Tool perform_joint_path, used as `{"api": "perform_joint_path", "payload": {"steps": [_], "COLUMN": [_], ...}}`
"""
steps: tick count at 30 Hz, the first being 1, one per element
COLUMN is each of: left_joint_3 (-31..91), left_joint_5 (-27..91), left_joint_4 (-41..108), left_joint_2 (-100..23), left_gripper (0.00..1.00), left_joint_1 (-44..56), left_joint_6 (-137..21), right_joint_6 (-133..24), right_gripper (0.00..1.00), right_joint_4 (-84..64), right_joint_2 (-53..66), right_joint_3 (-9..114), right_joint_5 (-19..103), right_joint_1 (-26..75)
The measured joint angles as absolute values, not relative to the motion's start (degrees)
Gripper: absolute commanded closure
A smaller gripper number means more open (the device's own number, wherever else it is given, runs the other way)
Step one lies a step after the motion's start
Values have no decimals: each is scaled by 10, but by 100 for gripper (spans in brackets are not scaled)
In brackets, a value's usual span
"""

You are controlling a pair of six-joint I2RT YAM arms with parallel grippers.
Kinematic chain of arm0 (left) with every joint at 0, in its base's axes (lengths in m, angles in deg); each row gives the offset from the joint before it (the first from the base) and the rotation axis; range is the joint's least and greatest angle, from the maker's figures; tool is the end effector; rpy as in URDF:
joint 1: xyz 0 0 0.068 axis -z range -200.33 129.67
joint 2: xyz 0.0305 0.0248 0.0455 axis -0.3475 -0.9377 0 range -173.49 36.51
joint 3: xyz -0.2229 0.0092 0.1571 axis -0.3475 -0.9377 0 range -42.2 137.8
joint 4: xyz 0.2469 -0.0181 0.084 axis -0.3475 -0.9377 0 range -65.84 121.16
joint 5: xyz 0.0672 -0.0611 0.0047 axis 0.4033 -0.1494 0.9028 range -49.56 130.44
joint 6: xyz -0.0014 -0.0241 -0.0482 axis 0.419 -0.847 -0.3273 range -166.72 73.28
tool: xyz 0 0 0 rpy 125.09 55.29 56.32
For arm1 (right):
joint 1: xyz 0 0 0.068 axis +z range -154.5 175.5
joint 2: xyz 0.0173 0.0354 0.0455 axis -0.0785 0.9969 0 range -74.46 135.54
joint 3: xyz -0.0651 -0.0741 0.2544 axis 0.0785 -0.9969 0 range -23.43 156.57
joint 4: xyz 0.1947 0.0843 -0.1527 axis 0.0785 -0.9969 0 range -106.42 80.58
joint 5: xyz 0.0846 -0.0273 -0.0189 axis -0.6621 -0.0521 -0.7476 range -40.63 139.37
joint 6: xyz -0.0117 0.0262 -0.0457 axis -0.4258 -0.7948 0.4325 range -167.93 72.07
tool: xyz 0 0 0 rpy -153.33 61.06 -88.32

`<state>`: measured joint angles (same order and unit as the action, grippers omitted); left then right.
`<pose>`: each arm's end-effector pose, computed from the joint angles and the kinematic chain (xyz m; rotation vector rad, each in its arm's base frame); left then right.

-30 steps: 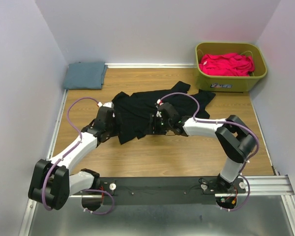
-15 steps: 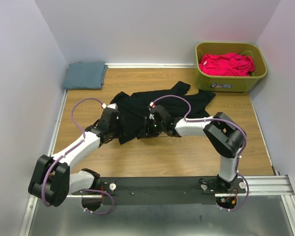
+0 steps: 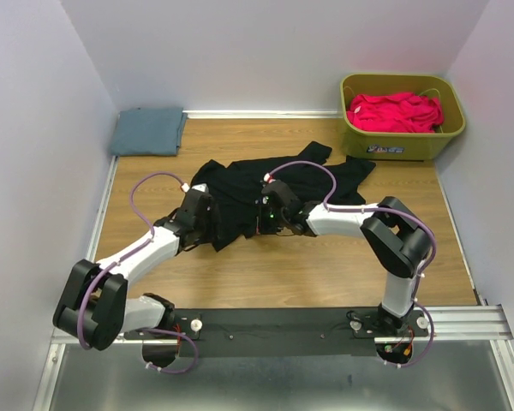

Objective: Fold and stack the t-shirts
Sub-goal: Flatten the tshirt out

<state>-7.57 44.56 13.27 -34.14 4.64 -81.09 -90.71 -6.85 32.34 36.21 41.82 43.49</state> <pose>0.2099 -0.0951 0.1786 -0.2378 2.5291 -0.3304 0.2539 0.2890 0.1507 -0.1851 2.5303 0.8728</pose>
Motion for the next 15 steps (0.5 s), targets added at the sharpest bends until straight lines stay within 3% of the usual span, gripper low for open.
{"api": "perform_joint_path", "payload": {"steps": [13, 15], "left_joint_3": [-70, -65], "left_joint_5": [460, 465], "left_joint_4": [164, 172], "left_joint_2": [-402, -413], "left_gripper": [44, 54], "left_joint_1": [61, 63], "left_joint_6": [-822, -824], "right_joint_6": [-882, -879], "right_gripper": [99, 99], "right_joint_4": [-83, -83], "right_joint_2": [324, 324], "right_joint_3": [373, 374], "right_joint_5": [407, 403], "right_joint_1": [435, 435]}}
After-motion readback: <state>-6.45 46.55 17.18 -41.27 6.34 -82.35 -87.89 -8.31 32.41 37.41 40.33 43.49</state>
